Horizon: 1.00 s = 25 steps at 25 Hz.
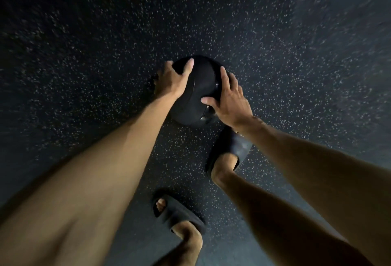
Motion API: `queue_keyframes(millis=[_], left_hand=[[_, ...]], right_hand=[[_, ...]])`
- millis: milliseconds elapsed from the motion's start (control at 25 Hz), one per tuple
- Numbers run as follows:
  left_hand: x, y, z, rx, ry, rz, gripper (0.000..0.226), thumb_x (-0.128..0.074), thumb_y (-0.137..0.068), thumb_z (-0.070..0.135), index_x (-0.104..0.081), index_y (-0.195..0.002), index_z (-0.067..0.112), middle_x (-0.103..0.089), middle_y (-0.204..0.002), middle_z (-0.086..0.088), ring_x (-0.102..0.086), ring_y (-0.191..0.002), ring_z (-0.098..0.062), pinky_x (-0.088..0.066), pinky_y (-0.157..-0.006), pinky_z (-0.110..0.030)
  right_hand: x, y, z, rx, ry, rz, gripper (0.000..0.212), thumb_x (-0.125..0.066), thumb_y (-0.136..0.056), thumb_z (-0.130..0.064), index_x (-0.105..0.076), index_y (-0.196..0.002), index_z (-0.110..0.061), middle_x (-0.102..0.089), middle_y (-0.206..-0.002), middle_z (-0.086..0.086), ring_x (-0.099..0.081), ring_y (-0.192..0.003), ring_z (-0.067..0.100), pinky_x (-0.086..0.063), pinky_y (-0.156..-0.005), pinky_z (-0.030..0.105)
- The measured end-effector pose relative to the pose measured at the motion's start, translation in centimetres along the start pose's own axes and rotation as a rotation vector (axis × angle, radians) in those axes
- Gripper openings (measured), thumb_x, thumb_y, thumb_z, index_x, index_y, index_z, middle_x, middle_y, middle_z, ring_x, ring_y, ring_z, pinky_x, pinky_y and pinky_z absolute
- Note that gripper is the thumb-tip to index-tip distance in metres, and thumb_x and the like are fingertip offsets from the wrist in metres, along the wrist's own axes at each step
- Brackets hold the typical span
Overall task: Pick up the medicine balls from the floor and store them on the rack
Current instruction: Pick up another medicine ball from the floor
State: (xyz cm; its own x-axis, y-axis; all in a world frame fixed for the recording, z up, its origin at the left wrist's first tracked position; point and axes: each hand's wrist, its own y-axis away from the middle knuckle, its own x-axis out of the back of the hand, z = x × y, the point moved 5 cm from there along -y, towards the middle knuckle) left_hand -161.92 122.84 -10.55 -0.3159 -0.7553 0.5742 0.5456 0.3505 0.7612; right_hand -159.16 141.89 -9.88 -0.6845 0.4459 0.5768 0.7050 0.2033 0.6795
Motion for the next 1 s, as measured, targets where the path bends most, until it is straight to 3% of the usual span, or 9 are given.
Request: queue_keyframes(millis=[80, 160, 240, 320, 440, 600, 680, 800, 1000], left_hand=[[0.1, 2.2, 0.5, -0.246, -0.053, 0.044, 0.092, -0.051, -0.082, 0.076, -0.024, -0.155, 0.027, -0.028, -0.158, -0.016, -0.032, -0.142, -0.035, -0.03, -0.116, -0.05], [-0.1, 4.1, 1.0, -0.407, -0.149, 0.019, 0.102, -0.066, -0.082, 0.064, -0.007, -0.159, 0.032, -0.01, -0.164, -0.016, -0.017, -0.149, -0.035, -0.022, -0.118, -0.051], [-0.1, 3.5, 2.0, -0.404, -0.191, -0.029, 0.11, -0.072, -0.079, 0.06, 0.003, -0.157, 0.04, -0.001, -0.166, -0.014, -0.011, -0.151, -0.037, -0.021, -0.118, -0.055], [0.2, 1.5, 3.8, -0.336, -0.191, -0.022, 0.109, -0.073, -0.078, 0.059, 0.003, -0.156, 0.046, -0.003, -0.166, -0.011, -0.016, -0.149, -0.04, -0.027, -0.116, -0.059], [1.0, -1.3, 7.2, -0.24, -0.198, 0.014, 0.1, -0.069, -0.08, 0.061, -0.007, -0.156, 0.044, -0.015, -0.163, -0.012, -0.03, -0.144, -0.039, -0.037, -0.111, -0.056], [1.8, -4.3, 13.8, -0.089, -0.093, 0.126, 0.085, -0.068, -0.081, 0.063, -0.03, -0.15, 0.033, -0.037, -0.152, -0.012, -0.044, -0.134, -0.036, -0.042, -0.105, -0.054], [1.9, -5.7, 16.0, -0.031, -0.057, 0.185, 0.082, -0.066, -0.08, 0.066, -0.037, -0.144, 0.024, -0.045, -0.145, -0.011, -0.049, -0.129, -0.035, -0.043, -0.104, -0.053], [2.7, -7.3, 16.9, -0.035, -0.103, 0.226, 0.08, -0.056, -0.083, 0.072, -0.041, -0.138, 0.016, -0.051, -0.139, -0.011, -0.051, -0.125, -0.036, -0.037, -0.106, -0.056], [4.2, -8.3, 17.3, -0.454, -0.158, 0.116, 0.088, -0.051, -0.084, 0.072, -0.031, -0.151, 0.019, -0.038, -0.153, -0.014, -0.038, -0.139, -0.033, -0.031, -0.115, -0.05]], right_hand=[[2.0, -3.2, 0.9, -0.061, -0.056, -0.035, 0.101, -0.045, -0.089, -0.076, -0.002, -0.162, -0.021, -0.025, -0.163, 0.017, -0.033, -0.145, 0.038, -0.038, -0.112, 0.056], [4.5, -6.3, 1.8, -0.171, -0.19, -0.033, 0.09, -0.04, -0.093, -0.074, -0.021, -0.159, -0.017, -0.045, -0.152, 0.016, -0.045, -0.138, 0.037, -0.041, -0.109, 0.05], [6.8, -8.7, 2.4, -0.286, -0.247, -0.008, 0.08, -0.033, -0.096, -0.073, -0.046, -0.146, -0.012, -0.057, -0.14, 0.018, -0.052, -0.129, 0.037, -0.043, -0.101, 0.043], [8.6, -9.4, 2.6, -0.305, -0.26, 0.017, 0.073, -0.032, -0.099, -0.068, -0.054, -0.136, -0.008, -0.059, -0.134, 0.019, -0.054, -0.125, 0.038, -0.044, -0.096, 0.04], [9.6, -7.0, 2.1, -0.146, -0.292, 0.077, 0.068, -0.038, -0.101, -0.06, -0.037, -0.15, -0.013, -0.048, -0.144, 0.018, -0.047, -0.132, 0.036, -0.042, -0.104, 0.045], [8.8, -3.4, 0.7, 0.039, -0.121, 0.02, 0.104, -0.059, -0.094, -0.057, 0.012, -0.16, -0.019, -0.001, -0.167, 0.018, -0.013, -0.153, 0.035, -0.031, -0.117, 0.05], [9.1, -4.4, 0.1, 0.005, -0.092, 0.024, 0.117, -0.068, -0.089, -0.053, 0.02, -0.158, -0.019, 0.01, -0.166, 0.022, -0.005, -0.155, 0.036, -0.025, -0.121, 0.049], [10.4, -7.5, -1.1, -0.114, -0.13, 0.045, 0.119, -0.073, -0.087, -0.047, 0.018, -0.159, -0.019, 0.0, -0.165, 0.026, -0.014, -0.152, 0.041, -0.03, -0.119, 0.054], [15.9, -14.9, -0.5, -0.281, -0.139, 0.03, 0.114, -0.067, -0.084, -0.064, 0.004, -0.161, -0.019, -0.04, -0.15, 0.024, -0.044, -0.135, 0.042, -0.041, -0.109, 0.054]])
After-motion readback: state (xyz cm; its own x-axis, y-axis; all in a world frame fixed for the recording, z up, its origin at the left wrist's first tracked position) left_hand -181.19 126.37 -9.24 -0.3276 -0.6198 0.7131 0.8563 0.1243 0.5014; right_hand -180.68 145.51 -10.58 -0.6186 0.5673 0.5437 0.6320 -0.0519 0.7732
